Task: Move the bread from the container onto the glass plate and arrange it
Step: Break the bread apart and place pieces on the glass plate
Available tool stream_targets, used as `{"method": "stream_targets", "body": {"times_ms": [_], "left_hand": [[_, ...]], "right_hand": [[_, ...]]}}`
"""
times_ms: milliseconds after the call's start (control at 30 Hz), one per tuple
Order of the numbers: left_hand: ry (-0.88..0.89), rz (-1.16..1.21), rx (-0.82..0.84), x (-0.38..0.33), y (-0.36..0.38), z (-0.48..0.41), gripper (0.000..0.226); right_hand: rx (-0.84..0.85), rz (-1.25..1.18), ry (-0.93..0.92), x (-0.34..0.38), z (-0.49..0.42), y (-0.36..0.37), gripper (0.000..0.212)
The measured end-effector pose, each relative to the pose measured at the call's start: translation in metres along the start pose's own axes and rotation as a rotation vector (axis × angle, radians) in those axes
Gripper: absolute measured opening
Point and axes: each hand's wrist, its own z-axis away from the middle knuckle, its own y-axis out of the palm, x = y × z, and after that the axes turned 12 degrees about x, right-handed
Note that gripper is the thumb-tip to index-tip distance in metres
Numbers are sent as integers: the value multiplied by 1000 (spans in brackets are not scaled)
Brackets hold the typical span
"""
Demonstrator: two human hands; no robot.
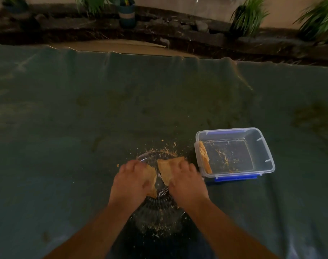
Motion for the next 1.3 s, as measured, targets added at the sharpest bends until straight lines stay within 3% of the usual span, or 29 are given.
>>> {"method": "stream_targets", "body": {"times_ms": [67, 133, 400, 467, 533, 633, 667, 733, 800, 867, 967, 1033, 1167, 1300], "left_hand": [[160, -123, 178, -1, 10, 5, 43], [196, -190, 269, -1, 16, 4, 39], [63, -195, 253, -15, 12, -22, 43], [57, -145, 200, -21, 5, -27, 42], [13, 4, 125, -35, -6, -35, 32], [-132, 293, 147, -71, -18, -53, 31], [-167, 380, 168, -85, -21, -59, 40], [-222, 566, 211, -114, -22, -72, 57], [-271, 742, 301, -138, -21, -82, 74], [-296, 857, 401, -154, -16, -89, 91], [-329, 901, 448, -163, -3, -93, 75], [-340, 849, 419, -164, 6, -95, 61], [-355, 803, 326, -169, 16, -97, 34], [-308, 684, 236, -179, 12, -96, 11]], "right_hand": [[98, 54, -91, 3, 0, 7, 55], [160, 110, -107, 1, -3, 11, 49], [189, 88, -97, 3, -9, -4, 45], [46, -6, -140, -4, -3, -24, 36], [-204, -150, -125, -19, 5, -47, 20], [-359, -488, 148, -63, 0, -82, 5], [-313, -634, 265, -79, -6, -91, 11], [-69, -873, 401, -103, -21, -101, 33], [164, -961, 374, -118, -32, -98, 47], [285, -1044, 302, -126, -35, -88, 39], [307, -1129, 259, -135, -35, -76, 18], [309, -1186, 237, -142, -36, -73, 18], [248, -1036, 226, -144, -37, -75, 14], [151, -341, 239, -133, -34, -81, 21]]}}
